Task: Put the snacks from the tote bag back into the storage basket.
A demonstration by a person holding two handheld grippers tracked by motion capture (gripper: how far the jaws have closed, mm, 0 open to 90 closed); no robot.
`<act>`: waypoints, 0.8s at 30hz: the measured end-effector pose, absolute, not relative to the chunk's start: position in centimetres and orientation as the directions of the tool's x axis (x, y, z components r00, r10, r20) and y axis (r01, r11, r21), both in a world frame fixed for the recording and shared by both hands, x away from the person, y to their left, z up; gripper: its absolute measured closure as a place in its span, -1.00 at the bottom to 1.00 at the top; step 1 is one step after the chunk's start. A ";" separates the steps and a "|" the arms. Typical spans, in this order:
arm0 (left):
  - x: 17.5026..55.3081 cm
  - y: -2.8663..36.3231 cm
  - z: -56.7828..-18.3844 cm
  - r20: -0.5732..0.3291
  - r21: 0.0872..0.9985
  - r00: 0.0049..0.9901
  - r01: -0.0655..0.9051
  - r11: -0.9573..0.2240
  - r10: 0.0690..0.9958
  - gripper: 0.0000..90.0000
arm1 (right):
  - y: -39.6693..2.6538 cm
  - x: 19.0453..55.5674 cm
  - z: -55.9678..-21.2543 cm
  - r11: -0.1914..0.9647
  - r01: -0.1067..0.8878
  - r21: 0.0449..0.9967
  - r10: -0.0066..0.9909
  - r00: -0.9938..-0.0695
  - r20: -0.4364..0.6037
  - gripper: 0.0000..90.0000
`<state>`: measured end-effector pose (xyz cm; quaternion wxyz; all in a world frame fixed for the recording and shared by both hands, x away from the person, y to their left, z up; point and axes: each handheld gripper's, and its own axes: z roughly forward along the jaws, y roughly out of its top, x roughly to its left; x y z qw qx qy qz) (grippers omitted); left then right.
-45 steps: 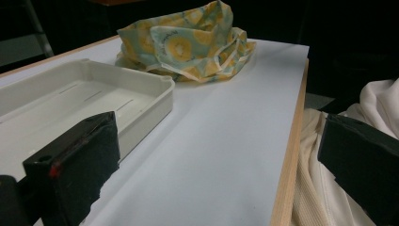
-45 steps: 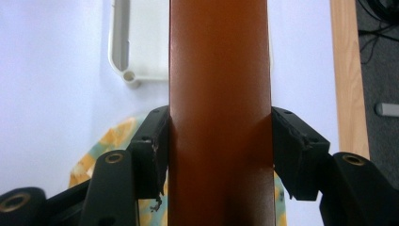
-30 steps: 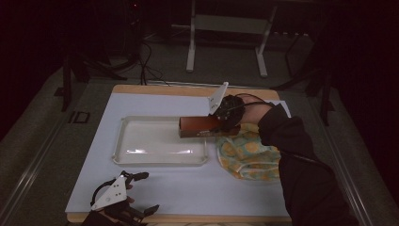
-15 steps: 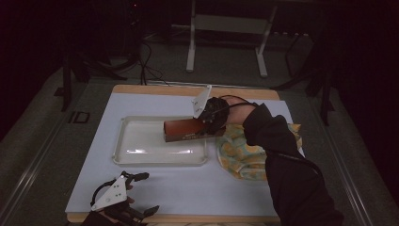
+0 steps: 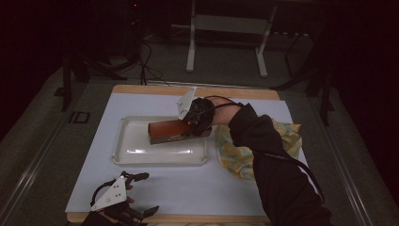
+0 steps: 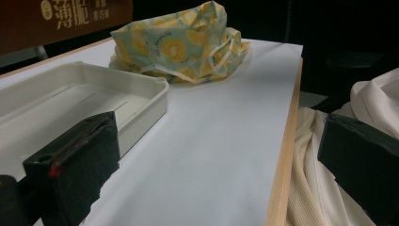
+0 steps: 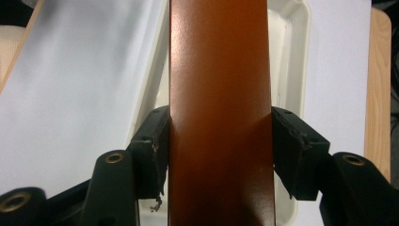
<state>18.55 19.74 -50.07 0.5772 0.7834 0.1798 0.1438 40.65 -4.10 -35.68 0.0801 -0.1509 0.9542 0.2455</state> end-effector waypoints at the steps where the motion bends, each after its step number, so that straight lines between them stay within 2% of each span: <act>1: 18.5 19.7 -50.1 0.018 0.957 0.894 0.115 -0.268 0.448 -1.00 | -3.9 40.6 -35.8 0.829 -0.331 0.450 -0.253 -0.941 -0.226 -0.05; 14: 18.5 19.7 -50.1 0.020 0.956 0.896 0.113 -0.272 0.444 -1.00 | -2.3 41.1 -39.5 0.846 -0.299 0.441 -0.239 -0.953 -0.188 -0.05; 22: 18.5 19.7 -50.1 0.021 0.956 0.897 0.111 -0.271 0.442 -1.00 | -2.0 42.0 -42.1 0.881 -0.254 0.400 -0.194 -0.964 -0.184 -0.05; 24: 18.5 19.7 -50.1 0.021 0.956 0.897 0.111 -0.272 0.443 -1.00 | -2.1 42.3 -42.5 0.881 -0.232 0.413 -0.173 -0.969 -0.175 -0.05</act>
